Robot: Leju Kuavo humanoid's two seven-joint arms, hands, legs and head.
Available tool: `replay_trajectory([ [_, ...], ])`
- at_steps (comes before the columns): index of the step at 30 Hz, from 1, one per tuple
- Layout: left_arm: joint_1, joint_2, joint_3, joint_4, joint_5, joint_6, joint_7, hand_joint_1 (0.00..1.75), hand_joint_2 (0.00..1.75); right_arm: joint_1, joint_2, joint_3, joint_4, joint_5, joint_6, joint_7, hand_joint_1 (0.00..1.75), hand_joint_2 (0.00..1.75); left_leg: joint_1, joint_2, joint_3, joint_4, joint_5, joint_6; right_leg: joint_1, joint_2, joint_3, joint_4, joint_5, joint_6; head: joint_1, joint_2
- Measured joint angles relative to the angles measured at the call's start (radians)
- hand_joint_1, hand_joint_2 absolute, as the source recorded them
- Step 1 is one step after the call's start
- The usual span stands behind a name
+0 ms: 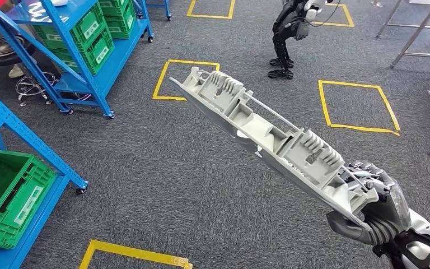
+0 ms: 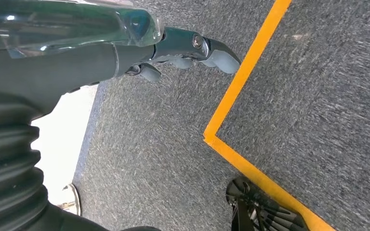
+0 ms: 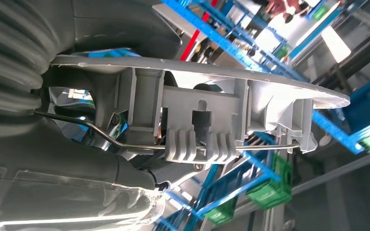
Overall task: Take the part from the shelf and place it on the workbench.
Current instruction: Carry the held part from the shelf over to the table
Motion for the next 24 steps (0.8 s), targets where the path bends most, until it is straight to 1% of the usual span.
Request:
replay_trajectory([
  [1,0.0,0.0,0.0,0.0,0.0,0.0,0.003,0.0,1.75,-0.008,0.0,0.004,0.006,0.0,-0.003,0.0,1.75,1.75,-0.001,0.01,0.001,0.003,-0.004,-0.006,0.0,-0.017,0.04,-0.071,0.022,0.001,0.0,0.0],
  [2,-0.001,0.0,0.0,0.0,-0.001,-0.003,0.005,0.0,1.75,-0.015,0.001,0.008,0.01,0.001,-0.008,0.0,1.75,1.75,-0.003,0.018,0.002,0.007,-0.009,-0.013,0.0,-0.029,0.07,-0.127,0.039,-0.002,-0.001,0.0],
  [3,-0.001,-0.001,0.0,0.0,-0.002,-0.008,0.004,0.0,1.75,-0.022,0.001,0.012,0.015,0.004,-0.015,0.0,1.75,1.75,-0.005,0.025,0.002,0.009,-0.013,-0.018,0.002,-0.036,0.086,-0.158,0.044,-0.006,-0.002,0.0],
  [4,-0.002,-0.002,0.0,0.0,-0.005,-0.015,0.0,0.0,1.75,-0.027,0.002,0.015,0.019,0.011,-0.023,0.0,1.75,1.75,-0.007,0.031,0.003,0.011,-0.016,-0.023,0.005,-0.034,0.089,-0.166,0.041,-0.013,-0.004,0.0],
  [5,-0.003,-0.006,-0.001,0.0,-0.007,-0.022,-0.005,0.0,1.75,-0.029,0.002,0.017,0.022,0.019,-0.031,0.0,1.75,1.75,-0.006,0.038,0.005,0.011,-0.017,-0.026,0.006,-0.023,0.086,-0.166,0.043,-0.021,-0.005,0.0],
  [6,-0.004,-0.01,-0.001,0.0,-0.009,-0.028,-0.01,0.0,1.75,-0.03,0.002,0.017,0.024,0.027,-0.037,0.0,1.75,1.75,-0.004,0.038,0.005,0.011,-0.02,-0.029,0.007,-0.016,0.085,-0.166,0.044,-0.028,-0.005,0.0],
  [7,-0.006,-0.015,-0.001,0.001,-0.01,-0.033,-0.014,0.0,1.75,-0.032,0.002,0.018,0.025,0.034,-0.041,0.0,1.75,1.75,0.0,0.025,0.0,0.02,-0.029,-0.033,0.007,-0.008,0.084,-0.166,0.045,-0.034,-0.005,0.0],
  [8,-0.007,-0.02,-0.002,0.001,-0.01,-0.035,-0.017,0.0,1.75,-0.033,0.001,0.018,0.025,0.039,-0.043,0.0,1.75,1.75,0.002,0.005,-0.013,0.049,-0.05,-0.036,0.006,-0.001,0.083,-0.167,0.046,-0.04,-0.006,0.0],
  [9,-0.007,-0.024,-0.002,0.002,-0.01,-0.037,-0.018,0.0,1.75,-0.035,0.002,0.019,0.025,0.042,-0.043,0.0,1.75,1.75,0.003,-0.019,-0.038,0.1,-0.08,-0.039,0.006,0.006,0.083,-0.168,0.047,-0.045,-0.006,0.0],
  [10,-0.007,-0.027,-0.002,0.002,-0.01,-0.037,-0.019,0.0,1.75,-0.037,0.002,0.02,0.026,0.043,-0.044,0.0,1.75,1.75,0.002,-0.04,-0.073,0.172,-0.115,-0.039,0.008,0.014,0.081,-0.168,0.048,-0.049,-0.007,0.0],
  [11,-0.006,-0.029,-0.002,0.002,-0.01,-0.037,-0.019,0.0,1.75,-0.038,0.003,0.02,0.026,0.045,-0.044,0.0,1.75,1.75,0.002,-0.05,-0.112,0.247,-0.145,-0.038,0.01,0.023,0.08,-0.167,0.049,-0.051,-0.007,0.0],
  [12,-0.005,-0.031,-0.002,0.002,-0.01,-0.037,-0.019,0.0,1.75,-0.038,0.003,0.021,0.026,0.045,-0.044,0.0,1.75,1.75,0.001,-0.053,-0.142,0.303,-0.159,-0.035,0.012,0.033,0.079,-0.167,0.05,-0.052,-0.008,0.0],
  [13,-0.004,-0.033,-0.002,0.002,-0.01,-0.038,-0.019,0.0,1.75,-0.038,0.003,0.021,0.027,0.047,-0.045,0.0,1.75,1.75,0.0,-0.055,-0.157,0.323,-0.153,-0.03,0.015,0.043,0.078,-0.167,0.05,-0.053,-0.008,0.0],
  [14,-0.004,-0.034,-0.002,0.002,-0.009,-0.039,-0.019,0.0,1.75,-0.038,0.003,0.021,0.027,0.048,-0.045,0.0,1.75,1.75,-0.002,-0.058,-0.15,0.299,-0.128,-0.024,0.016,0.054,0.079,-0.167,0.051,-0.054,-0.008,0.0],
  [15,-0.004,-0.036,-0.002,0.002,-0.009,-0.04,-0.019,0.0,1.75,-0.039,0.003,0.021,0.027,0.05,-0.044,0.0,1.75,1.75,-0.005,-0.067,-0.125,0.239,-0.089,-0.016,0.017,0.065,0.08,-0.167,0.052,-0.054,-0.008,0.0],
  [16,-0.004,-0.036,-0.002,0.002,-0.008,-0.041,-0.019,0.0,1.75,-0.042,0.003,0.022,0.028,0.051,-0.044,0.0,1.75,1.75,-0.009,-0.088,-0.09,0.162,-0.051,-0.008,0.016,0.076,0.081,-0.167,0.053,-0.054,-0.008,0.0],
  [17,-0.005,-0.036,-0.002,0.002,-0.007,-0.042,-0.019,0.0,1.75,-0.047,0.003,0.023,0.03,0.052,-0.043,0.0,1.75,1.75,-0.012,-0.109,-0.058,0.094,-0.025,-0.001,0.017,0.087,0.08,-0.167,0.054,-0.053,-0.007,0.0],
  [18,-0.005,-0.036,-0.002,0.002,-0.006,-0.042,-0.019,0.0,1.75,-0.054,0.003,0.024,0.033,0.052,-0.042,0.002,1.75,1.75,-0.015,-0.125,-0.036,0.047,-0.011,0.003,0.016,0.097,0.078,-0.167,0.056,-0.049,-0.007,0.0],
  [19,-0.006,-0.036,-0.002,0.002,-0.006,-0.042,-0.019,0.0,1.75,-0.062,0.003,0.026,0.036,0.052,-0.041,0.006,1.75,1.75,-0.017,-0.132,-0.026,0.026,-0.009,0.004,0.014,0.108,0.075,-0.167,0.059,-0.044,-0.007,0.0],
  [20,-0.007,-0.036,-0.002,0.002,-0.007,-0.043,-0.019,0.0,1.75,-0.068,0.002,0.027,0.038,0.053,-0.04,0.011,1.75,1.75,-0.018,-0.125,-0.023,0.021,-0.011,0.005,0.013,0.119,0.072,-0.169,0.063,-0.038,-0.007,0.0],
  [21,-0.008,-0.037,-0.002,0.002,-0.008,-0.043,-0.02,0.0,1.75,-0.072,0.001,0.029,0.04,0.055,-0.041,0.016,1.75,1.75,-0.018,-0.113,-0.02,0.016,-0.007,0.006,0.01,0.128,0.069,-0.17,0.066,-0.032,-0.008,0.0],
  [22,-0.009,-0.04,-0.002,0.002,-0.009,-0.045,-0.021,0.0,1.75,-0.075,-0.001,0.032,0.041,0.059,-0.041,0.02,1.75,1.75,-0.017,-0.101,-0.016,0.01,-0.002,0.008,0.01,0.119,0.064,-0.165,0.063,-0.028,-0.007,0.0],
  [23,-0.01,-0.042,-0.002,0.003,-0.009,-0.046,-0.021,0.0,1.75,-0.078,-0.002,0.034,0.042,0.064,-0.043,0.022,1.75,1.75,-0.015,-0.089,-0.012,0.004,0.003,0.011,0.013,0.099,0.053,-0.146,0.051,-0.024,-0.006,0.0],
  [24,-0.011,-0.045,-0.002,0.003,-0.01,-0.047,-0.022,0.0,1.75,-0.082,-0.003,0.038,0.044,0.069,-0.044,0.022,1.75,1.75,-0.013,-0.076,-0.009,-0.002,0.008,0.014,0.015,0.071,0.033,-0.106,0.027,-0.021,-0.006,0.0],
])
